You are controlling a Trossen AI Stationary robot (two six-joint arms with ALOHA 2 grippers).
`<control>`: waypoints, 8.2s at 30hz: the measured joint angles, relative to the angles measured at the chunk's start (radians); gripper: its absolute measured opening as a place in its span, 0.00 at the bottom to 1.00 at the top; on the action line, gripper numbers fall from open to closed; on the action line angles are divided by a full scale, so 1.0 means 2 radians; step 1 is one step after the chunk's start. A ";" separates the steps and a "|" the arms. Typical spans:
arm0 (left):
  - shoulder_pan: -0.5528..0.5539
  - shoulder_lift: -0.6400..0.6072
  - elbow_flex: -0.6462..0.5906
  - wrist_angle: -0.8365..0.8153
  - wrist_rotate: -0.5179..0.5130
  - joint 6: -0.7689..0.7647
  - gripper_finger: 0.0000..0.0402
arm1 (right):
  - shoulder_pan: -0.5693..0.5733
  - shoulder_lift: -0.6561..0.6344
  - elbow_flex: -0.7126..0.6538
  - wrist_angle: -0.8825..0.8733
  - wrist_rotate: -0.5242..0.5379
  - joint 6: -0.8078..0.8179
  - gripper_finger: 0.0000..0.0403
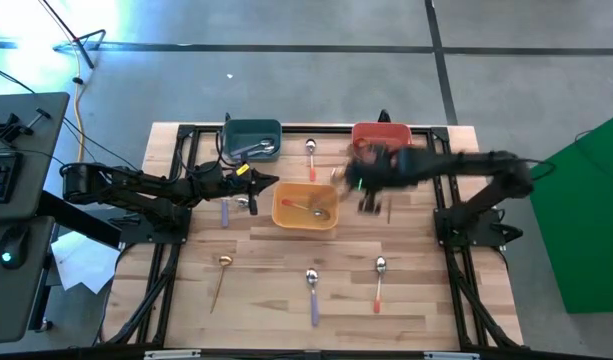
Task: Sort silverware by color (type)
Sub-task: Put the gold spoon into the orange bin, then put the orange spoon into the yellow bin
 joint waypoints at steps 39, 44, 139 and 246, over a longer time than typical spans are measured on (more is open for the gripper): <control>0.006 0.000 0.018 -0.014 -0.055 -0.005 0.00 | -0.446 0.148 -0.169 0.282 -0.236 -0.284 0.01; -0.004 0.000 0.023 -0.018 -0.044 -0.015 0.00 | -0.446 0.151 -0.169 0.284 -0.236 -0.287 0.01; 0.062 0.094 0.286 -0.871 -0.067 0.121 0.01 | -0.109 -0.304 -0.612 0.931 -0.166 -0.113 0.00; -0.080 -0.039 0.184 -0.387 -0.035 -0.014 0.04 | -0.109 -0.304 -0.611 0.888 -0.166 -0.096 0.00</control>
